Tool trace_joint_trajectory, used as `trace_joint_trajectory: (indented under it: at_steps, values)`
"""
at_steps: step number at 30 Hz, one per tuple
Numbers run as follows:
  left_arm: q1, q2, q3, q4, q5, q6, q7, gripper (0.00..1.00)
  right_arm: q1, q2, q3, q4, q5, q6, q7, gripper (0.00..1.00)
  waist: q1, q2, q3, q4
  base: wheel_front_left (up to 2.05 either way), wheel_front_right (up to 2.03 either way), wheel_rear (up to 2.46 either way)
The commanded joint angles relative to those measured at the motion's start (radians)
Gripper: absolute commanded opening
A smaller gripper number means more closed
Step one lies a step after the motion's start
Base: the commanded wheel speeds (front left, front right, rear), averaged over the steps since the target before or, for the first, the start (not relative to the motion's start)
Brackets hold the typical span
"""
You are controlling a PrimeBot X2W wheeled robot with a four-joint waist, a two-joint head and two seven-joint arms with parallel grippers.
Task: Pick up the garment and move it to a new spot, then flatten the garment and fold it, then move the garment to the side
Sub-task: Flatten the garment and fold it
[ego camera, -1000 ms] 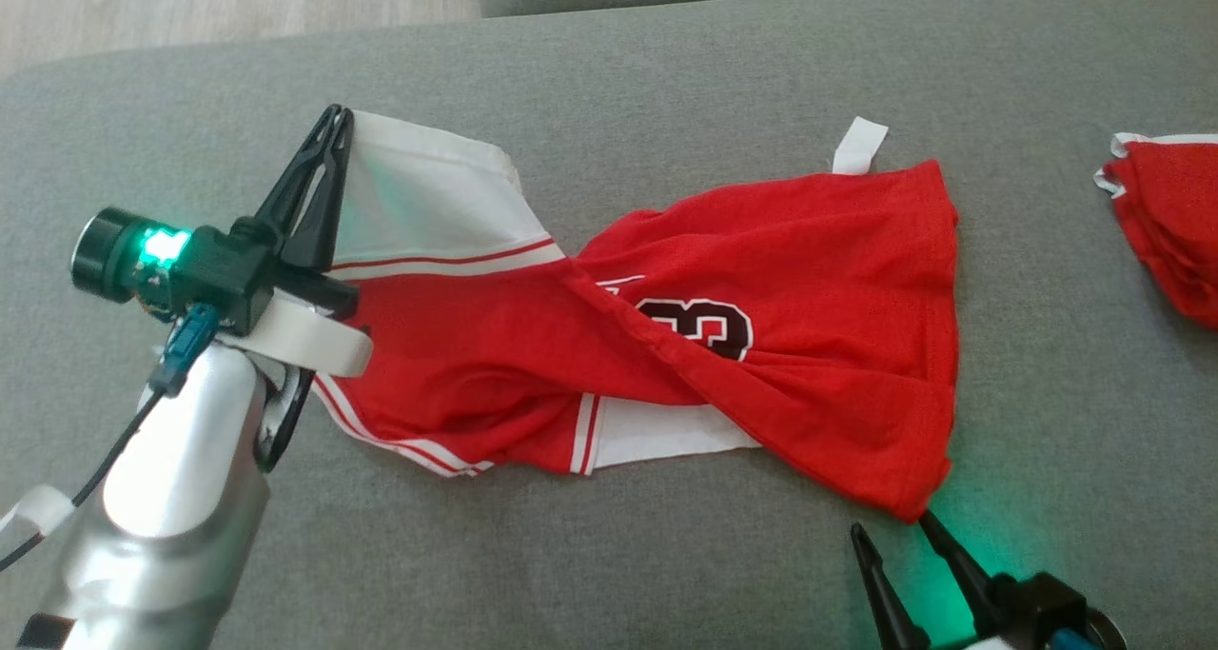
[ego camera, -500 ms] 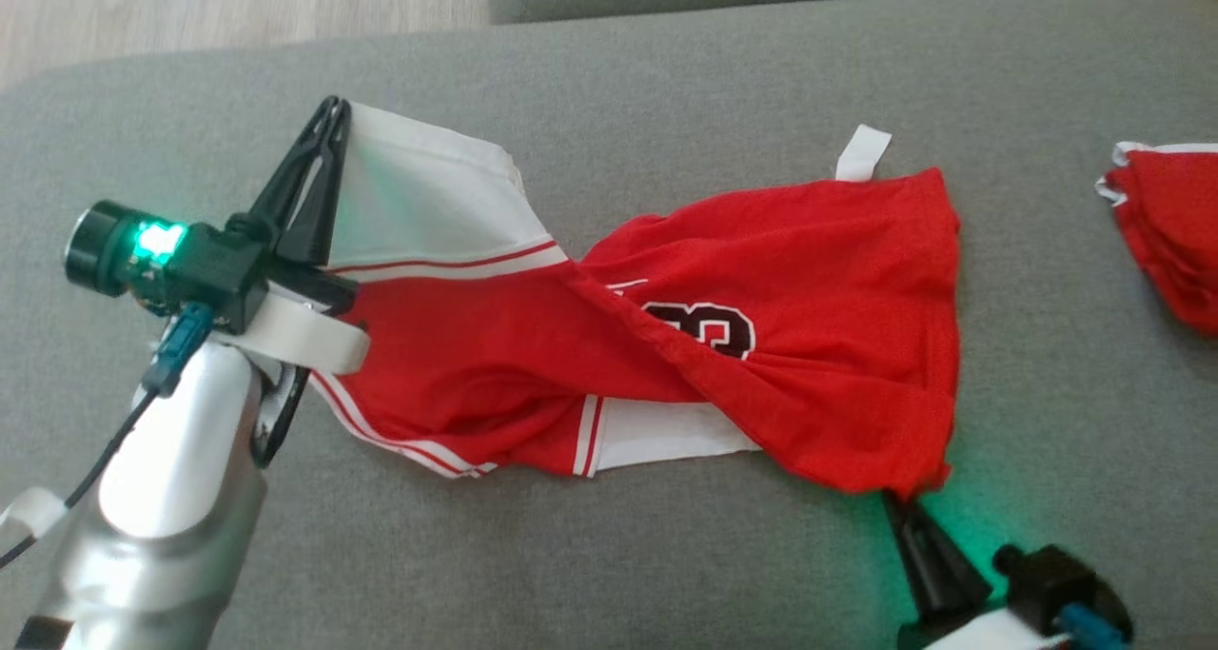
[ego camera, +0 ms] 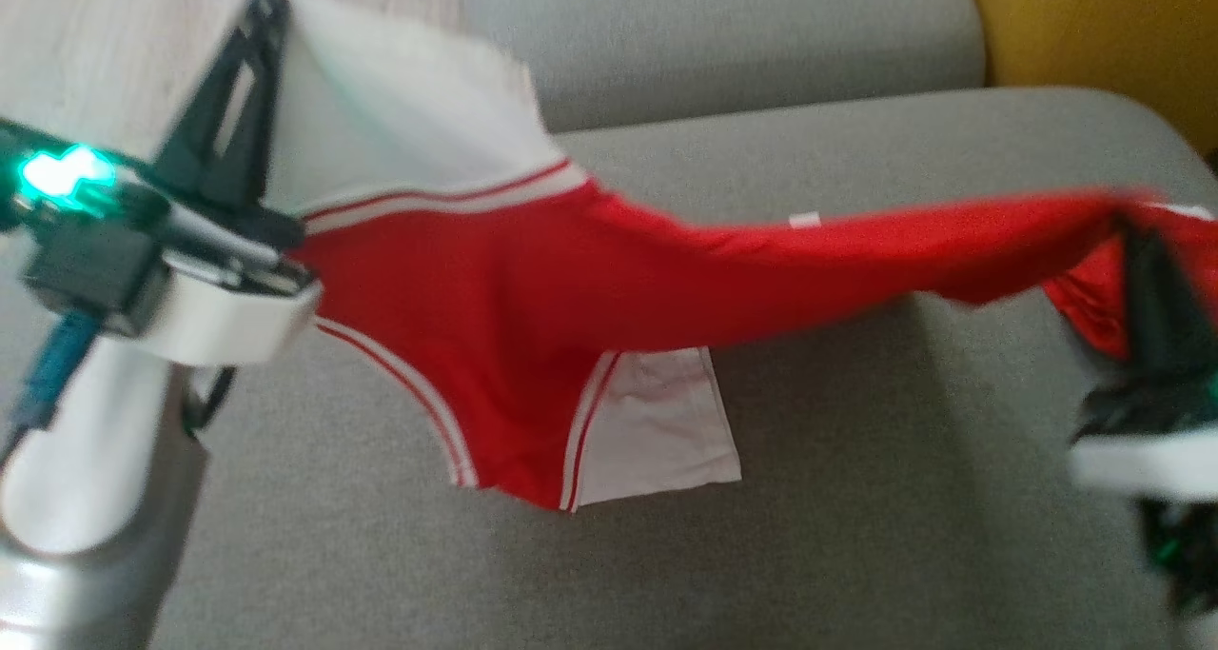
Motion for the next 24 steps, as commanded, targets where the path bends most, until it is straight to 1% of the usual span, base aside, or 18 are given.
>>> trace_joint_trajectory:
  at_steps: [1, 4, 6, 8, 10, 14, 15, 19, 22, 24]
  values:
    - [-0.100, 0.052, 0.066, -0.074, -0.006, -0.004, -0.004, 0.00, -0.094, -0.054, -0.022, -0.063, 0.024, -0.001, 0.027, 0.00, 0.0002, 0.0000, -0.035, 0.002, 0.00, 0.00, 0.00]
    - [-0.172, 0.065, 0.081, -0.119, -0.010, -0.010, -0.004, 0.00, -0.188, -0.087, -0.064, -0.095, 0.072, -0.001, 0.062, 0.00, 0.0002, 0.0000, -0.047, 0.013, 0.00, 0.00, 0.00]
    - [-0.229, 0.078, 0.084, -0.126, -0.008, -0.013, -0.004, 0.00, -0.257, -0.110, -0.076, -0.110, 0.091, -0.001, 0.091, 0.00, 0.0002, 0.0000, -0.048, 0.018, 0.00, 0.00, 0.00]
    - [-0.294, 0.083, 0.083, -0.108, -0.017, -0.017, -0.001, 0.00, -0.332, -0.132, -0.074, -0.112, 0.098, -0.001, 0.121, 0.00, 0.0002, 0.0000, -0.041, 0.021, 0.00, 0.00, 0.00]
    - [-0.369, 0.086, 0.075, -0.061, -0.030, -0.021, 0.005, 0.00, -0.412, -0.150, -0.055, -0.085, 0.102, -0.001, 0.153, 0.00, 0.0002, 0.0000, -0.025, 0.022, 0.00, 0.00, 0.00]
    - [-0.526, 0.101, 0.011, 0.094, -0.042, -0.029, 0.040, 0.00, -0.584, -0.172, 0.004, 0.049, 0.126, -0.001, 0.224, 0.00, 0.0002, 0.0000, 0.040, 0.027, 0.00, 0.00, 0.00]
    - [-0.526, 0.101, 0.011, 0.094, -0.042, -0.029, 0.040, 0.00, -0.584, -0.172, 0.004, 0.049, 0.126, -0.001, 0.224, 0.00, 0.0002, 0.0000, 0.040, 0.027, 0.00, 0.00, 0.00]
    - [-0.691, 0.121, -0.062, 0.257, -0.047, -0.031, 0.054, 0.00, -0.775, -0.170, 0.081, 0.209, 0.169, -0.001, 0.268, 0.00, 0.0002, 0.0000, 0.160, 0.024, 0.00, 0.00, 0.00]
    - [-0.814, 0.129, -0.111, 0.367, -0.047, -0.032, 0.041, 0.00, -0.918, -0.165, 0.138, 0.319, 0.186, -0.001, 0.259, 0.00, 0.0002, 0.0000, 0.257, 0.023, 0.00, 0.00, 0.00]
    - [-0.895, 0.124, -0.120, 0.429, -0.038, -0.032, 0.025, 0.00, -1.007, -0.162, 0.170, 0.383, 0.178, -0.001, 0.227, 0.00, 0.0002, 0.0000, 0.313, 0.024, 0.00, 0.00, 0.00]
